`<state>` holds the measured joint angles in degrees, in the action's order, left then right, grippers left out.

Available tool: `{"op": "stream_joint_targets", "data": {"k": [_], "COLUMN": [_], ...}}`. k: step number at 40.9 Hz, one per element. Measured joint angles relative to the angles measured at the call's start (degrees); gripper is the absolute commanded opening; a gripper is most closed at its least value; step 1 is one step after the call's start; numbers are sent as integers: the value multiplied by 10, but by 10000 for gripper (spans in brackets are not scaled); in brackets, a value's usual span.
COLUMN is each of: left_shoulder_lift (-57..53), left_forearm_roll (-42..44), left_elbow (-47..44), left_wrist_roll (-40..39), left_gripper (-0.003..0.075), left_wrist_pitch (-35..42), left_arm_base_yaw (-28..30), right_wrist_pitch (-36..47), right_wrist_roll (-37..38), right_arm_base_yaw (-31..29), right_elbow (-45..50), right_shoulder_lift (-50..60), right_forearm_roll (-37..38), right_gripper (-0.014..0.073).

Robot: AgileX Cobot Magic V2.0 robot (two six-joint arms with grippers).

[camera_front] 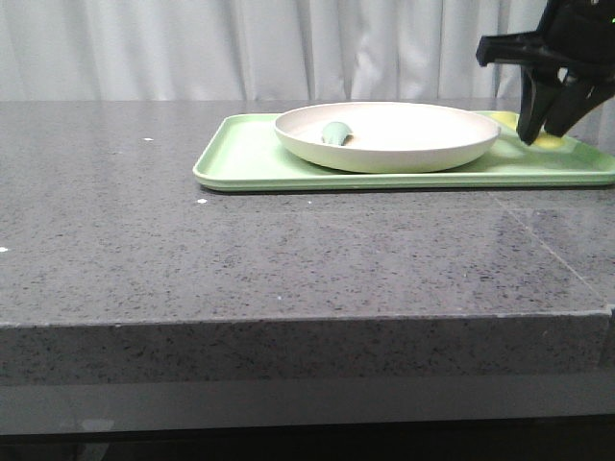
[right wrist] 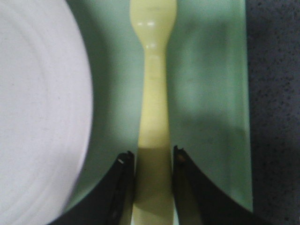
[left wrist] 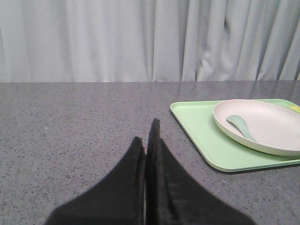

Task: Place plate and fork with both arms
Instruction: 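Lower the fork onto the tray beside the plate and release, then raise the right gripper away from the tray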

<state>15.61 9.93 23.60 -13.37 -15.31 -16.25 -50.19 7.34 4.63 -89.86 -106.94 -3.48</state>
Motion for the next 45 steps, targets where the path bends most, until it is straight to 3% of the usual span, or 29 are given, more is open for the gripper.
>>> {"op": "stream_joint_targets", "data": {"k": [5,15,26,29,40,45], "left_shoulder_lift": [0,0,0,0,0,0], "left_forearm_roll": [0,0,0,0,0,0], "left_elbow": [0,0,0,0,0,0], "left_wrist_roll": [0,0,0,0,0,0], "left_gripper": [-18,-18,-18,-18,-18,-18], "left_wrist_pitch": [0,0,0,0,0,0], "left_arm_base_yaw": [0,0,0,0,0,0], "right_wrist_pitch": [0,0,-4,-5,-18,-21], "right_wrist_roll": [0,0,0,0,0,0], "right_arm_base_yaw": [0,0,0,0,0,0], "right_elbow": [0,0,0,0,0,0], "right_shoulder_lift": [-13,-15,7,33,114,128], "right_forearm_roll": [0,0,1,1,1,1], "right_gripper": [150,365,371,335,12,-83]}}
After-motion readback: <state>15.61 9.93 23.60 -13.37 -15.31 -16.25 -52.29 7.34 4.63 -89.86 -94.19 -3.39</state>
